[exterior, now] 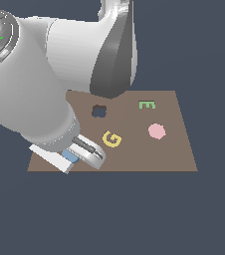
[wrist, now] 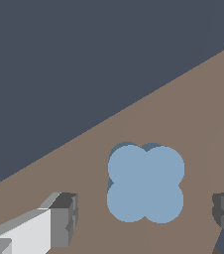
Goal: Insert a designated object into the corresponding slot on a board.
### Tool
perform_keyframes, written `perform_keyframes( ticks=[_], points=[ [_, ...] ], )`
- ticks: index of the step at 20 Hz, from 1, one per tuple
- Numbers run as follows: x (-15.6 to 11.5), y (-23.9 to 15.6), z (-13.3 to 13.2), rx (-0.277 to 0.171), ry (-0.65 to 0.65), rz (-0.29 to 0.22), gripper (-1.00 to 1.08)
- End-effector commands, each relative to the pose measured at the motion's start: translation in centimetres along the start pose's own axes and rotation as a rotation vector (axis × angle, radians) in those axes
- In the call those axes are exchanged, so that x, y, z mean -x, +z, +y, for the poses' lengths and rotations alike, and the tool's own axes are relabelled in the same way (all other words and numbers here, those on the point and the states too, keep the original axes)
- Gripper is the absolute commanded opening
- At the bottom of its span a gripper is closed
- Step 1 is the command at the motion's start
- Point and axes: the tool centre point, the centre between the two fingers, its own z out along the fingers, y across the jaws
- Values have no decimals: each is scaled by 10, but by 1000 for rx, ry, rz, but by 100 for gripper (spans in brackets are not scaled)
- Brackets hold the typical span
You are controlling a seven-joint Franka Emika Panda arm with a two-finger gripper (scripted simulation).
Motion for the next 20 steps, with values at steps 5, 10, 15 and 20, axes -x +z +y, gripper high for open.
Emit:
perform_keyframes(
  ticks=[5,10,15,20],
  points=[
    [-8,7,2,-2,34,0,100],
    [-8,9,3,-1,33,-1,100],
    [-8,23,3,-2,35,0,100],
    [-8,27,2,-2,35,0,-100]
  ],
)
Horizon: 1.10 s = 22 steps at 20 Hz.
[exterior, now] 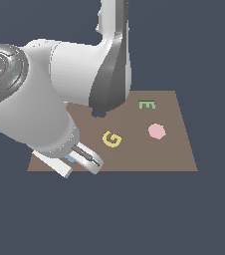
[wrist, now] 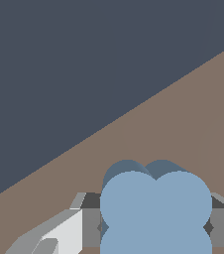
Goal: Insert a designated object into the corresponding slot on a board.
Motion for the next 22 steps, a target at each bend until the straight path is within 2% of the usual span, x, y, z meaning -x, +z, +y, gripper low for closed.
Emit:
perform_keyframes(
  ticks=[1,14,22],
  points=[
    [0,0,0,0,0,1,-100],
    [2,0,0,-1,-5,1,-100],
    [18,-1,-1,-1,-48,1,-100]
  ],
)
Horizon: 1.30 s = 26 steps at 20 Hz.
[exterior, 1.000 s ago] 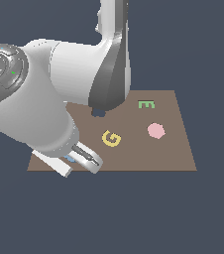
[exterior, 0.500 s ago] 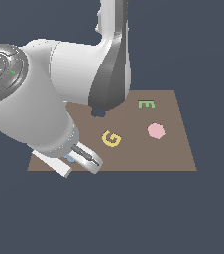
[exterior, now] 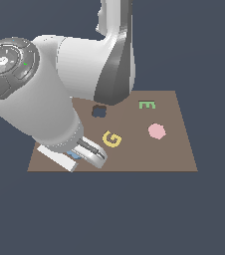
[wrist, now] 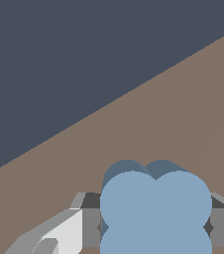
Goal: Insert a designated object into the corresponding slot on a board.
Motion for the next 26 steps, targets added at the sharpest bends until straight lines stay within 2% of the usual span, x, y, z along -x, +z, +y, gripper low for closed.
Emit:
perform_keyframes(
  ticks=[1,8,19,26],
  points=[
    [7,-1,-1,0,-20,0,-100],
    [39,-3,-2,0,-104,0,-100],
    [108,-7,6,0,-294,0,-100],
    [138,-8,14,0,-378,0,-100]
  ],
)
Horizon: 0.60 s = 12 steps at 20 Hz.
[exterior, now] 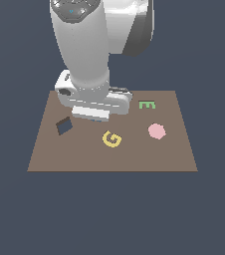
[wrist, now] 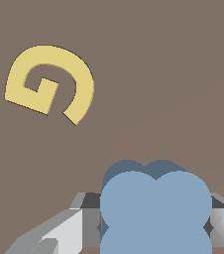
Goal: Insert a designated object into the corresponding slot on a board.
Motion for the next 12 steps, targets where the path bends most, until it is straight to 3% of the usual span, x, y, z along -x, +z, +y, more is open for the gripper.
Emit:
perform_keyframes(
  ticks=[1,12],
  points=[
    [9,-1,0,0,-26,1,-100],
    [22,-1,0,0,-60,0,-100]
  ],
)
